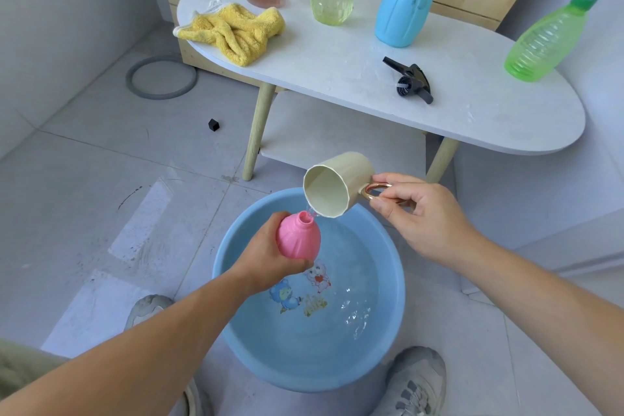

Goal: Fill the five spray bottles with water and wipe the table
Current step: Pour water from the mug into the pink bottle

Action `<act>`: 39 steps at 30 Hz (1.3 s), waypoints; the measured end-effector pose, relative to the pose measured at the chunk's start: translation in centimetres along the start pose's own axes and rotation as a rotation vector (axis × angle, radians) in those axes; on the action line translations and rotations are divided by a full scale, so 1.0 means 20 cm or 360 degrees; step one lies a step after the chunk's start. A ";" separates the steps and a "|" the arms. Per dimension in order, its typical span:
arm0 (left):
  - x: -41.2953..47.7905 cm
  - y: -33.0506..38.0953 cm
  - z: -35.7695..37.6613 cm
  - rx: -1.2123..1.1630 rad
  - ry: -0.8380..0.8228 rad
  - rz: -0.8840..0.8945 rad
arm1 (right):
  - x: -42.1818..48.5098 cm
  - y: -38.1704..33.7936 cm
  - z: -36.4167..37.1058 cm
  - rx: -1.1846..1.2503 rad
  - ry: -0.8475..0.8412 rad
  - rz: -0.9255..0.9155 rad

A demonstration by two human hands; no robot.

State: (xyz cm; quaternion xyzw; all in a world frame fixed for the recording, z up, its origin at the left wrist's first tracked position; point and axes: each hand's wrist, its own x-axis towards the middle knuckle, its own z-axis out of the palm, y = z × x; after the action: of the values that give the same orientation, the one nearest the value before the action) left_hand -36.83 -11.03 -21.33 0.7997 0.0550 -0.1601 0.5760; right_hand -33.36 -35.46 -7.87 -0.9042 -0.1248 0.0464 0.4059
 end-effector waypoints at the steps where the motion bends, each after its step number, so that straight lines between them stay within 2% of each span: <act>1: 0.00 0.00 0.00 0.0006 -0.0002 0.0001 | 0.00 0.00 0.00 -0.0004 -0.0002 -0.0002; 39: 0.02 -0.04 0.01 0.0088 0.0000 0.0019 | 0.00 -0.01 -0.01 -0.0304 -0.0106 -0.0189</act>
State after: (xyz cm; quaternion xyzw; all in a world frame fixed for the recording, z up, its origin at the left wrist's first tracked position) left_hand -36.63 -10.90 -22.23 0.8157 0.0457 -0.1582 0.5545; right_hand -33.45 -35.41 -7.60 -0.9277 -0.1956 0.0402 0.3154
